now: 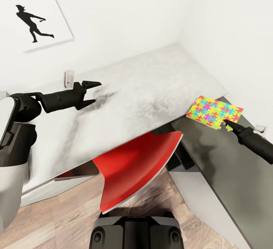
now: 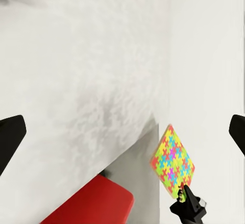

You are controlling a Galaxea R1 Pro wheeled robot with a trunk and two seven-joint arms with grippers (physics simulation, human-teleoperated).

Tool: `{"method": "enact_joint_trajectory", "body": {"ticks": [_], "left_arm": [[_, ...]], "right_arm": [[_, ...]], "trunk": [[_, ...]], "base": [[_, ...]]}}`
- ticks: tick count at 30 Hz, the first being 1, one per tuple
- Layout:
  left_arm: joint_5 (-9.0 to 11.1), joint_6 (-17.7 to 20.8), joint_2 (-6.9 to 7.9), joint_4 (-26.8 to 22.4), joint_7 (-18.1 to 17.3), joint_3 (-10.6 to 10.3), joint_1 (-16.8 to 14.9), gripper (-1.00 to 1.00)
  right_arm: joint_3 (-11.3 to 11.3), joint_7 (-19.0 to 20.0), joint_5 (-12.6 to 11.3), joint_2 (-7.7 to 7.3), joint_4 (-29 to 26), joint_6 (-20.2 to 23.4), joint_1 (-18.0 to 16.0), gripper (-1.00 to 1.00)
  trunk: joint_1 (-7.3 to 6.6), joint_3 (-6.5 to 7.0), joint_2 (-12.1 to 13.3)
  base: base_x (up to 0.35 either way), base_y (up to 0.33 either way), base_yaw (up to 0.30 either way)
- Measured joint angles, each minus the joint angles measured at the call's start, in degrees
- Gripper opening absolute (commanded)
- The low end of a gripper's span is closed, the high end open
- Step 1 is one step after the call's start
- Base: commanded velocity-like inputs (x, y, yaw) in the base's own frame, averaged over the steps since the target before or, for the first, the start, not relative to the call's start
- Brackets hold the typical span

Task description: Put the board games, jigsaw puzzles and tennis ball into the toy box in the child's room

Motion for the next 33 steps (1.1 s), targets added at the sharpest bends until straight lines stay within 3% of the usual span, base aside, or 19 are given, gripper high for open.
{"method": "enact_joint_trajectory", "body": {"ticks": [5, 10, 18, 22, 27, 33], "left_arm": [[0.0, -0.1, -0.10, 0.0, -0.2, -0.7, 0.1, 1.00], [-0.1, 0.0, -0.22, -0.1, -0.5, -2.7, 0.3, 1.00], [-0.1, 0.0, -0.28, -0.4, -0.4, -7.6, 1.5, 1.00], [0.0, 0.1, -0.67, -0.4, -0.4, -9.9, 3.8, 1.00], [-0.1, 0.1, -1.14, -0.4, -0.6, -10.3, 6.9, 1.00], [-0.1, 0.3, -1.39, -0.4, -1.9, -7.8, 11.4, 1.00]], "right_arm": [[0.1, 0.0, 0.0, 0.04, -1.2, 0.2, 0.5, -1.00], [0.1, -0.1, 0.0, 0.07, -3.4, 0.5, 0.9, -1.00], [0.3, -0.1, -0.1, 0.34, -6.3, 1.3, 1.5, -1.00], [0.4, -0.1, -0.2, 0.52, -7.9, 5.4, 1.7, -1.00], [0.2, -0.2, -0.4, 0.62, -9.2, 9.8, 1.7, -1.00], [0.2, -0.3, -0.5, 0.67, -10.2, 12.3, 1.7, -1.00]], "trunk": [[0.00, 0.46, 0.0], [0.00, 0.92, 0.0], [0.00, 1.67, 0.0], [0.00, 2.04, 0.0], [0.00, 2.51, 0.0], [0.00, 3.07, 0.0]], "base": [[-0.002, 0.000, -0.001], [0.000, 0.000, 0.000], [0.000, 0.000, 0.000], [0.000, 0.000, 0.000], [0.000, 0.000, 0.000], [0.000, 0.000, 0.000]]}}
